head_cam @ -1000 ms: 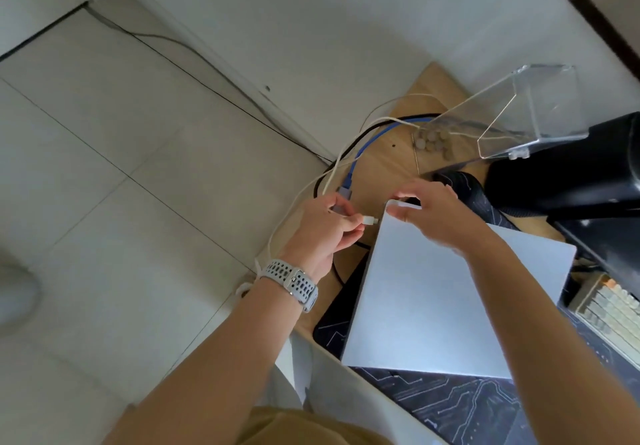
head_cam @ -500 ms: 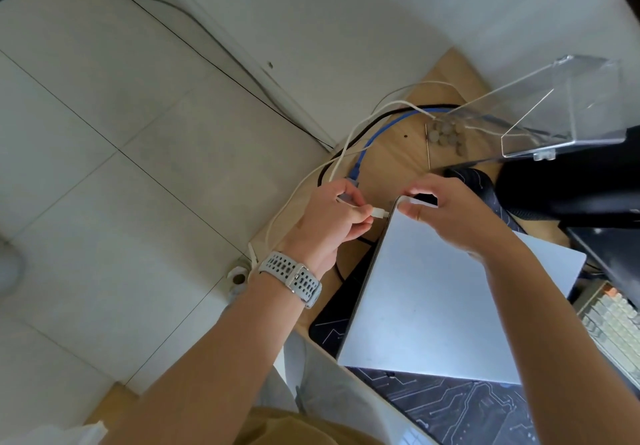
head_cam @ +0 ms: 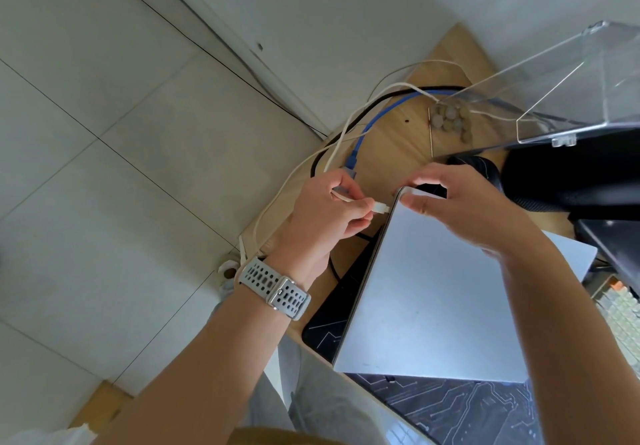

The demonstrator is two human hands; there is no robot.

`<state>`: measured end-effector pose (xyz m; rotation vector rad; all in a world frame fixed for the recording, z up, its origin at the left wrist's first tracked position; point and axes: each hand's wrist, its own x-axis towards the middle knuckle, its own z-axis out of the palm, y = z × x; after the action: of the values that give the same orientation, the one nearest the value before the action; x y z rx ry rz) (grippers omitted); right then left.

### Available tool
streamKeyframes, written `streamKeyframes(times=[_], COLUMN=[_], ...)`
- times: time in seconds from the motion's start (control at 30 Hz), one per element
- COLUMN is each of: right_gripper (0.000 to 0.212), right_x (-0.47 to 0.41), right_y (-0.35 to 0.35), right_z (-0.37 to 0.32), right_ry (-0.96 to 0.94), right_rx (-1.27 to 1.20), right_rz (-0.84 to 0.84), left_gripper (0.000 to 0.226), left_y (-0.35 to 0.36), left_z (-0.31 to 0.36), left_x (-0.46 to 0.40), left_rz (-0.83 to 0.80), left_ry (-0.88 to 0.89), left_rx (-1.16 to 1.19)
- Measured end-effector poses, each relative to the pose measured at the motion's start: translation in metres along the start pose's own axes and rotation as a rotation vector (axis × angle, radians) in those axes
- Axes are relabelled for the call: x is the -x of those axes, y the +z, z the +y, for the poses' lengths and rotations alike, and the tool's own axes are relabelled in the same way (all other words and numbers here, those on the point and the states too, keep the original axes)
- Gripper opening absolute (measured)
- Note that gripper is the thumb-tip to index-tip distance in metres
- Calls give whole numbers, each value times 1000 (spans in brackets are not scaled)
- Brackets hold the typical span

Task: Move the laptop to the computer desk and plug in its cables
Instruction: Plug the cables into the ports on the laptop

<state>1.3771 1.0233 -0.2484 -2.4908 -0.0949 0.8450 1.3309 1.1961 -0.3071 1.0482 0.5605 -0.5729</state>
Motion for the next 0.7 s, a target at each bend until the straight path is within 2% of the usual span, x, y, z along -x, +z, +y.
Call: streamKeyframes(times=[0.4, 0.7], right_gripper=[16, 7], right_x=[1, 1], right_y=[2, -1], right_z=[-5, -8], right_ry=[-6, 2], right_rx=[-23, -27], right_rz=[6, -2], left_gripper=[16, 20], left_y=[1, 2], left_z=[1, 5], left_x=[2, -4], left_rz=[-6, -31], left_ry=[5, -28], left_rx=[-23, -120])
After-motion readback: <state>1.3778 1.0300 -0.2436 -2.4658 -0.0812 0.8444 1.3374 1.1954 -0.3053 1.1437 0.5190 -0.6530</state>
